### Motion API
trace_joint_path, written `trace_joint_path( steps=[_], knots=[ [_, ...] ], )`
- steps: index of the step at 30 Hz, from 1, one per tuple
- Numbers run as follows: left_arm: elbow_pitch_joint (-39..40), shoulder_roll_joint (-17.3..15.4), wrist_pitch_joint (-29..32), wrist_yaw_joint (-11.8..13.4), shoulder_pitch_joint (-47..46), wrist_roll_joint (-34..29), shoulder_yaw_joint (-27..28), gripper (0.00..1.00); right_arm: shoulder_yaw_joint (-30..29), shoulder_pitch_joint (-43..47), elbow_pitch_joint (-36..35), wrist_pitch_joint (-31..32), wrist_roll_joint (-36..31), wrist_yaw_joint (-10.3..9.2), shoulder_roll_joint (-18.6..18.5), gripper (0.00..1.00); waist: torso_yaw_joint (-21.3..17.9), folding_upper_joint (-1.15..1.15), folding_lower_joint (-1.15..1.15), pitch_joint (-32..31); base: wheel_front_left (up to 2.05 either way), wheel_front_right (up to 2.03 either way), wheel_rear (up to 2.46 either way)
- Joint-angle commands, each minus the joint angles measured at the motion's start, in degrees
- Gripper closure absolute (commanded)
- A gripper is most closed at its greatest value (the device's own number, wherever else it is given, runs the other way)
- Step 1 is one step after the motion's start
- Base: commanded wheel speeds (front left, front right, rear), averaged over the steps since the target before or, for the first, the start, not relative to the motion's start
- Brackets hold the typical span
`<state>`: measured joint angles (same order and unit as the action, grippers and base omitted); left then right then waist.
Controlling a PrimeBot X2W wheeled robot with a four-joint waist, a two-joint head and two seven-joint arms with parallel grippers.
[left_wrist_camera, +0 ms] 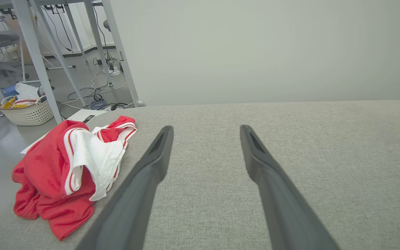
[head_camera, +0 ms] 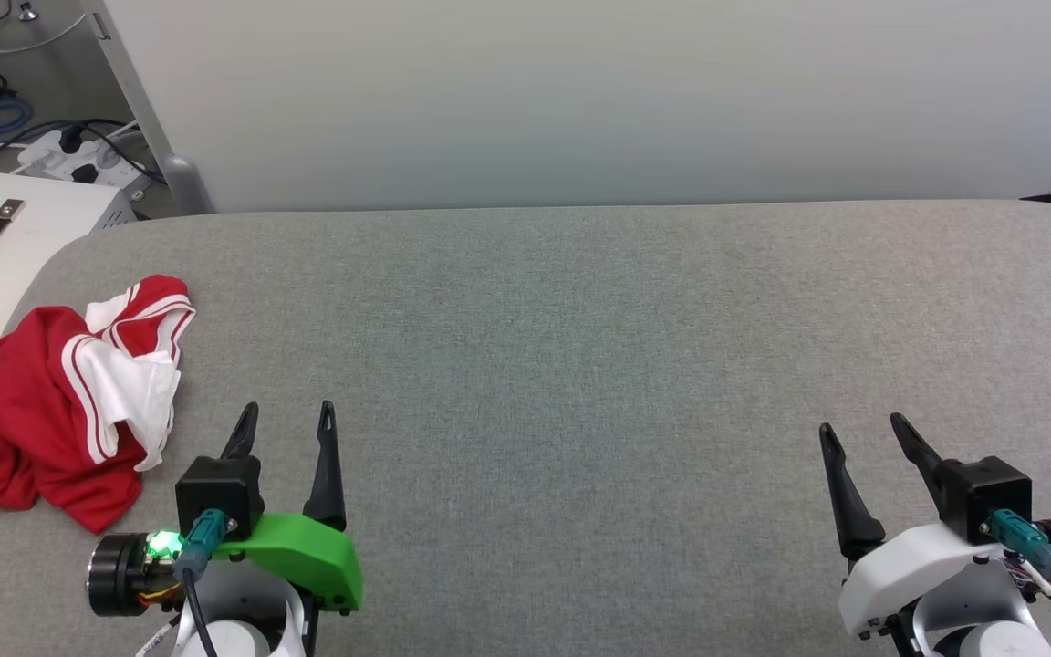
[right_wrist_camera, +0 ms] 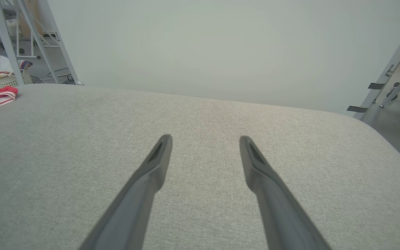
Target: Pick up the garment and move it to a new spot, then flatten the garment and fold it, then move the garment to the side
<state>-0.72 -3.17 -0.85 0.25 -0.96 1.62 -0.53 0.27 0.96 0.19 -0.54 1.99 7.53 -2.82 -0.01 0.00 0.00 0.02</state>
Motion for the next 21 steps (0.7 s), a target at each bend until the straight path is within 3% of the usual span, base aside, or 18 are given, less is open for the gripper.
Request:
trace_joint_path(
  steps=[1,21],
  knots=[
    [-0.16,0.03,-0.61,-0.18,-0.35,0.54,-0.21,0.00,0.15,-0.28,0.28,-0.72,0.77,0.00,-0.02,0.00,-0.02,0.00,0.00,-0.02,0.00,0.00,0.00],
    [-1.87,0.08,-2.98,-0.49,-0.68,2.57,-1.06,0.00,0.22,-0.53,-0.52,-2.82,4.08,-0.01,-0.02,0.00,-0.36,0.00,0.00,-0.24,0.00,0.00,0.00]
  ],
)
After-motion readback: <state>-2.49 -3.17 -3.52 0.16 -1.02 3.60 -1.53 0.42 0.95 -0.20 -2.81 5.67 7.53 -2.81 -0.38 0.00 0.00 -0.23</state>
